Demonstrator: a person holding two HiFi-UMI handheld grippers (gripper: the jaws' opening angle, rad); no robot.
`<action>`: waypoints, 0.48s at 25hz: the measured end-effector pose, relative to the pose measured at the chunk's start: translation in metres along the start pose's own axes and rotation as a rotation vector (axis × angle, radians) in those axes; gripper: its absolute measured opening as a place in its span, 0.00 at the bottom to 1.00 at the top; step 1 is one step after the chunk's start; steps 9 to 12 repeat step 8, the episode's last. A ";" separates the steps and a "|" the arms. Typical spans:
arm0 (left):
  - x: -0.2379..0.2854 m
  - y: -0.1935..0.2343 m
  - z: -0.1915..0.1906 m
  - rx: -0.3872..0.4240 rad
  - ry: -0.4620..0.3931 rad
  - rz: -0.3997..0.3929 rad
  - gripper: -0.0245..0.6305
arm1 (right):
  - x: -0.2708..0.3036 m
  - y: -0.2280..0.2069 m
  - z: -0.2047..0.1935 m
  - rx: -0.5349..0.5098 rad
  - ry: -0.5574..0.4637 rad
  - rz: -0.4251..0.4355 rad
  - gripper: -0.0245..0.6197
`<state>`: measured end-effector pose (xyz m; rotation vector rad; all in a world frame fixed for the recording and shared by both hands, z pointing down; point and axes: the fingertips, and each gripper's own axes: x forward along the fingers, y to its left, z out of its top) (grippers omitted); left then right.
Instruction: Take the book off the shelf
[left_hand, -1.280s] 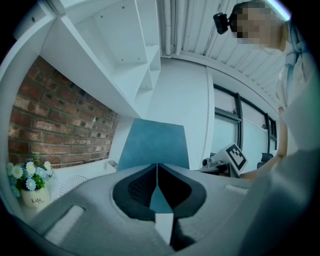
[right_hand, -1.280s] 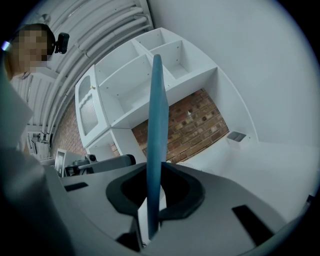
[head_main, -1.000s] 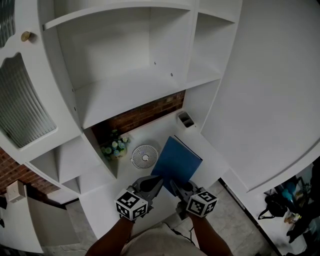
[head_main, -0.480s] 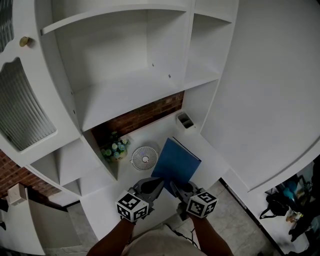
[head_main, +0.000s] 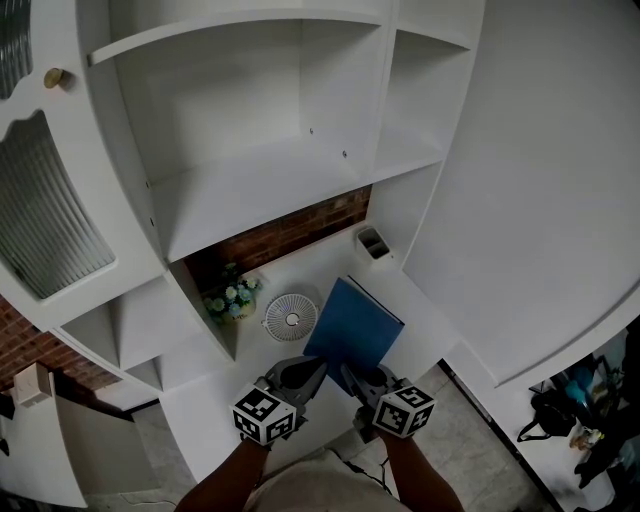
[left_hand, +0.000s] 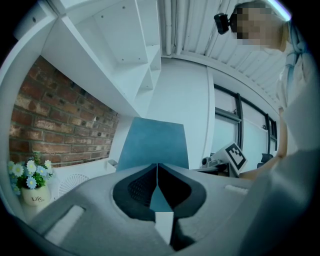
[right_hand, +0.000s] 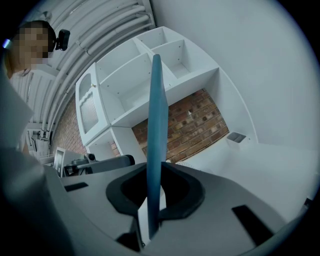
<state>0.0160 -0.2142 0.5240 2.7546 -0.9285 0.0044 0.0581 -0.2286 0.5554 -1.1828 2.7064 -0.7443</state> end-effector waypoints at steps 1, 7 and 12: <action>0.000 0.001 0.000 -0.002 -0.001 0.001 0.05 | 0.001 0.000 0.000 -0.001 0.001 0.001 0.12; -0.001 0.004 0.001 -0.002 -0.005 0.004 0.05 | 0.004 0.001 0.000 -0.005 0.006 0.001 0.12; -0.002 0.004 0.002 -0.002 -0.006 0.005 0.05 | 0.005 0.002 0.000 -0.005 0.006 0.001 0.12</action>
